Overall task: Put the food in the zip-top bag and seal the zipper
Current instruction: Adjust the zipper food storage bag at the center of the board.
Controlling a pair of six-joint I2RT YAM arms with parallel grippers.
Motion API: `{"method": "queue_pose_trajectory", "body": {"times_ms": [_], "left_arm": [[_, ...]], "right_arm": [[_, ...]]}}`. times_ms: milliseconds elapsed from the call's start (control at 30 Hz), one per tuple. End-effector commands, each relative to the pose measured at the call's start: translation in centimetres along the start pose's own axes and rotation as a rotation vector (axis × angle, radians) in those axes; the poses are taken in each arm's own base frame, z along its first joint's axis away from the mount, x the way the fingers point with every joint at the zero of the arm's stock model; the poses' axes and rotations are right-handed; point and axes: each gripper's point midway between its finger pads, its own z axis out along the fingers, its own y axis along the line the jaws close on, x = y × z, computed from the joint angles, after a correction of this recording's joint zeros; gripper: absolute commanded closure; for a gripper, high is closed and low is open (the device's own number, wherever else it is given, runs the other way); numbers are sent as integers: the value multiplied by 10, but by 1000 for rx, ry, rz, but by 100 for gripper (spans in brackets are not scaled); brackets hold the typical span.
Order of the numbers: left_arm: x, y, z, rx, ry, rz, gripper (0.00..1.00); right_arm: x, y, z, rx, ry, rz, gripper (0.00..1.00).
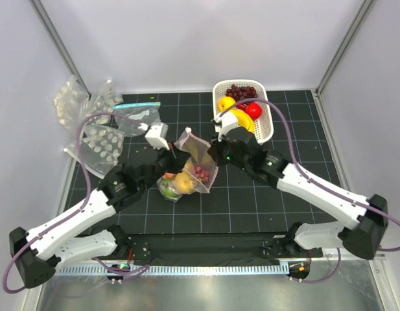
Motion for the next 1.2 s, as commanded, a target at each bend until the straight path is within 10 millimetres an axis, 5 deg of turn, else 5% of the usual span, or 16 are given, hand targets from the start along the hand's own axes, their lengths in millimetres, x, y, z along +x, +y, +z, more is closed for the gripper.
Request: {"method": "queue_pose_trajectory", "body": {"times_ms": [0,167,267,367,567,700,800,967,1167], "left_arm": [[2,-79,-3,378,84,10,100],[19,-133,-26,683,200,2,100],[15,-149,-41,801,186,-33,99],[10,-152,-52,854,153,-42,97],[3,-130,-37,713,68,-64,89],[1,-123,-34,668,54,-61,87],[-3,-106,-26,566,22,-63,89],[-11,-45,0,200,-60,-76,94],[-11,-45,-1,202,-52,-66,95]], "right_arm": [[-48,-7,-36,14,-251,83,99],[-67,-33,-83,86,-428,157,99],[-82,-30,-115,17,-546,175,99],[-83,-22,-123,-66,-629,202,99],[-78,11,-84,-159,-462,122,99],[-55,38,-54,-264,-331,81,99],[-54,44,-53,-287,-321,70,95],[-56,40,-57,-271,-326,55,94],[-52,58,-59,-372,-293,21,92]]}}
